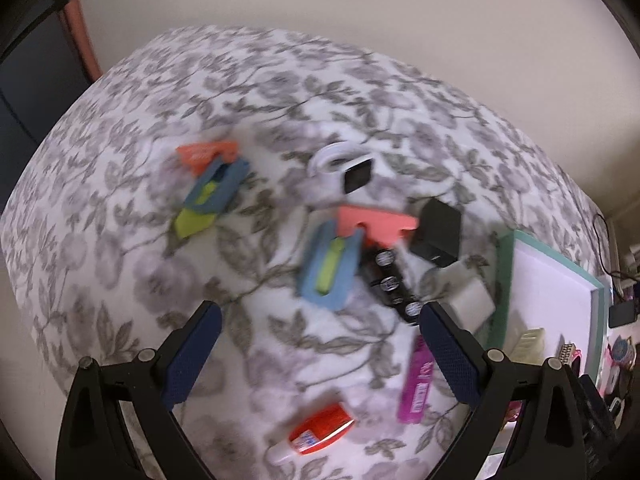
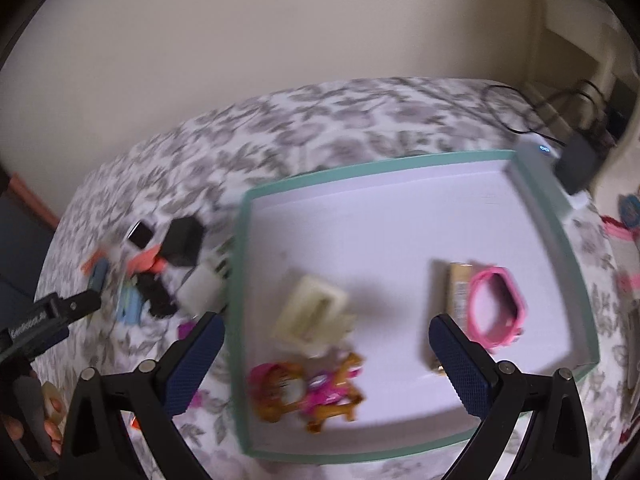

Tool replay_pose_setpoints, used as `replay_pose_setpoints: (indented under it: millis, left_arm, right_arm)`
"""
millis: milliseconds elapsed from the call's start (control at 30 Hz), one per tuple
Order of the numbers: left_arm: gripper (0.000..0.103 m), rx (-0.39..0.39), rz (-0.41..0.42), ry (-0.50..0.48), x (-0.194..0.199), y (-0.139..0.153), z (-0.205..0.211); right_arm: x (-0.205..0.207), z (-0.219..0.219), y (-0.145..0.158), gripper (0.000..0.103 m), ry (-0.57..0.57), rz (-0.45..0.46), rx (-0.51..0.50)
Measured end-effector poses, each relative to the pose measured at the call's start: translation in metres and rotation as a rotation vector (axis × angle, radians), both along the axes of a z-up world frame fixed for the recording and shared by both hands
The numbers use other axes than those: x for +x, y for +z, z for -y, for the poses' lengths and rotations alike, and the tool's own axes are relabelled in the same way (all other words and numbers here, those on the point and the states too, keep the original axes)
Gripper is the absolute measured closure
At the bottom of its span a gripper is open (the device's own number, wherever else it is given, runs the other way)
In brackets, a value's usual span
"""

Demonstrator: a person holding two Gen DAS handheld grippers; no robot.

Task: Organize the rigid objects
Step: 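Withdraw both tools from the tray back over the pile, then move the left tool down toward the red-and-white bottle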

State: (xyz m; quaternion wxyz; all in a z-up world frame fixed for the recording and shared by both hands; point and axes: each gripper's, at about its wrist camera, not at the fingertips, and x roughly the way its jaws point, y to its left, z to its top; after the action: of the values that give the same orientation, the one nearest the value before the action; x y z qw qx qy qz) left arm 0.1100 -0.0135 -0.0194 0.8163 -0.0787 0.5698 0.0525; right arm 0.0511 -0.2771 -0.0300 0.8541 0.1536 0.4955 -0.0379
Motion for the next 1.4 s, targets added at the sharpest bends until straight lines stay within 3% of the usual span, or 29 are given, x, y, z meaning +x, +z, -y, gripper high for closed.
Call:
replay_pose_setpoints:
  millis: [433, 700, 933, 1400]
  left_arm:
    - [0.004, -0.008, -0.137, 0.009, -0.028, -0.037, -0.003]
    - [0.004, -0.081, -0.242, 0.106, -0.05, -0.064, -0.004]
    - [0.004, -0.137, -0.268, 0.194, -0.068, -0.073, -0.003]
    - [0.005, -0.162, -0.266, 0.187, -0.074, -0.078, 0.006]
  right_arm:
    - [-0.003, -0.07, -0.014, 0.0, 0.214, -0.054, -0.034]
    - [-0.009, -0.069, -0.013, 0.0, 0.206, -0.07, -0.051]
    - [-0.012, -0.065, -0.005, 0.0, 0.197, -0.047, -0.033]
    - [-0.01, -0.063, -0.006, 0.0, 0.186, -0.05, -0.027]
